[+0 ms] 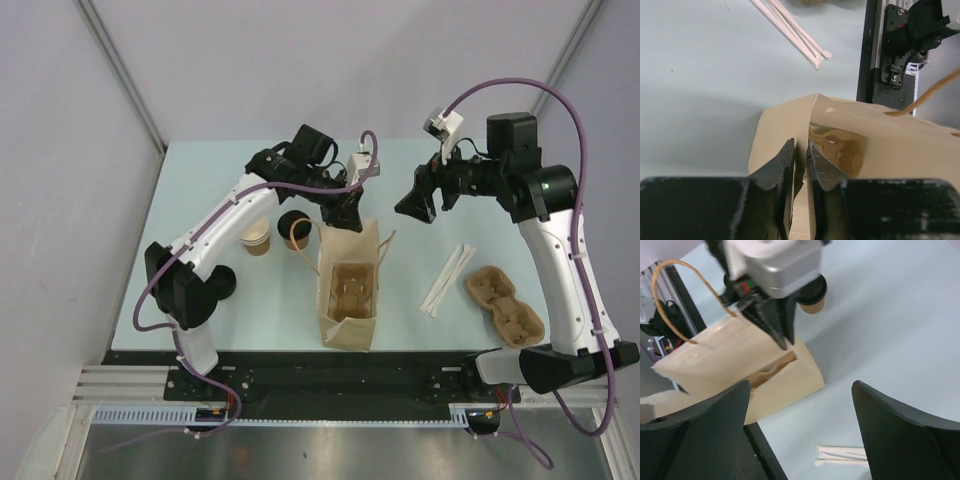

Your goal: Pack the takeout coffee

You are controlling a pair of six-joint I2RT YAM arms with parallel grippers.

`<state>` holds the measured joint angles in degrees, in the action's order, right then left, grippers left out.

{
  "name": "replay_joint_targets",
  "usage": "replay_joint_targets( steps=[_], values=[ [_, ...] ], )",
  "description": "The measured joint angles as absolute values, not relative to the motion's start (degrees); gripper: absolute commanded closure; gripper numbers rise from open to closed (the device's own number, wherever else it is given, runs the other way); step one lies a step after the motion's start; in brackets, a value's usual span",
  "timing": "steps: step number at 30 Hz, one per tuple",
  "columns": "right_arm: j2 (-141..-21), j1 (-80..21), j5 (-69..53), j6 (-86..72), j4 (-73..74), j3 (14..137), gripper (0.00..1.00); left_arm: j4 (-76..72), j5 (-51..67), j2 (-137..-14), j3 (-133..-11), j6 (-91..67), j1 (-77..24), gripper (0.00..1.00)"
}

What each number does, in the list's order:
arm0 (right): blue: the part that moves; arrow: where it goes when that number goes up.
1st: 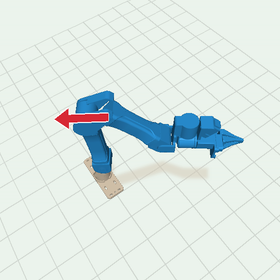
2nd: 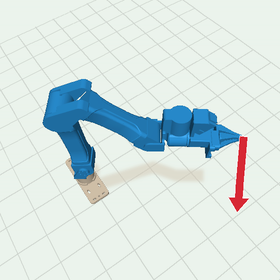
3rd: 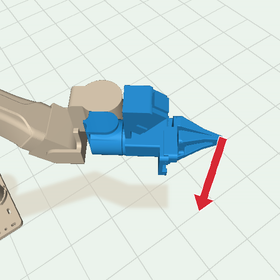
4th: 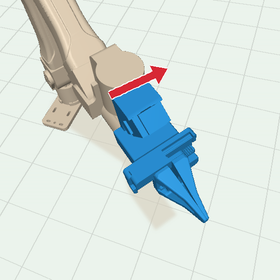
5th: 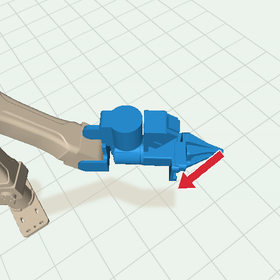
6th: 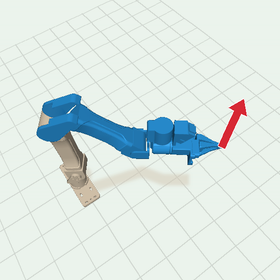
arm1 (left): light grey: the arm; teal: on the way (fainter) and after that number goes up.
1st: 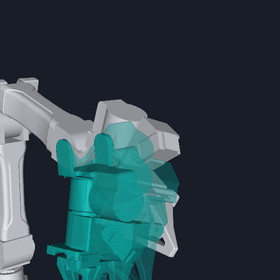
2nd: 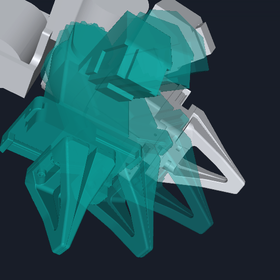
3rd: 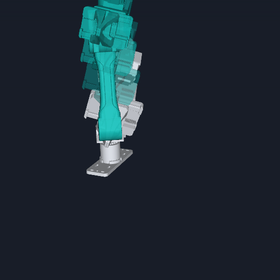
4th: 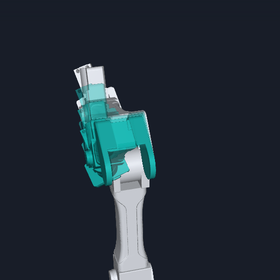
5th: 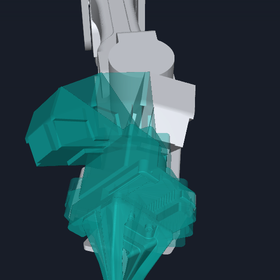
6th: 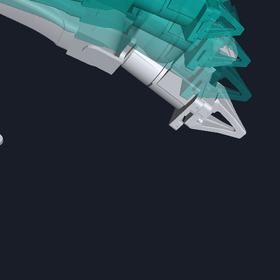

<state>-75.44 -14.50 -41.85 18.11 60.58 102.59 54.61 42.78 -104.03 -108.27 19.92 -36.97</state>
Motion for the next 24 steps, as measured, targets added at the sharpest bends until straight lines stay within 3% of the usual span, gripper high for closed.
replay_joint_targets(
  steps=[1, 2, 4, 5, 8, 9, 11, 18, 24],
  values=[
    [-76.4, -14.2, -41.7, 18.7, 60.6, 102.6, 0.11, 54.9, 42.9, -104.0, -108.6, 20.1, -37.3, 0.58],
    [-77.3, -13.9, -41.5, 19.2, 60.5, 102.6, 0.1, 55.2, 42.9, -104.0, -109.0, 20.5, -37.3, 0.44],
    [-79.2, -13.5, -41.3, 20.2, 60.4, 102.7, 0.09, 55.5, 43.1, -104.0, -109.8, 20.2, -37.0, 0.34],
    [-80.1, -13.4, -41.3, 20.6, 60.4, 102.9, 0.08, 55.5, 43.3, -104.0, -110.2, 19.9, -36.6, 0.23],
    [-84.4, -13.3, -41.4, 22.7, 60.7, 106.4, 0.03, 54.6, 43.7, -103.5, -110.5, 17.9, -33.9, 0.15],
    [-85.8, -13.3, -41.4, 23.2, 61.0, 107.8, 0.02, 54.2, 43.7, -103.2, -110.5, 17.2, -32.8, 0.07],
    [-89.2, -13.6, -41.5, 24.5, 61.1, 111.2, 0.0, 53.3, 43.2, -102.2, -110.5, 15.9, -29.5, 0.0],
    [-101.3, -18.4, -40.3, 32.1, 68.9, 125.2, 0.0, 50.0, 37.9, -95.5, -109.8, 11.5, -18.5, 0.0],
    [-104.4, -26.4, -36.2, 39.9, 74.5, 125.9, 0.01, 48.7, 27.7, -88.5, -101.4, 7.8, -14.8, 0.0]
  ],
)
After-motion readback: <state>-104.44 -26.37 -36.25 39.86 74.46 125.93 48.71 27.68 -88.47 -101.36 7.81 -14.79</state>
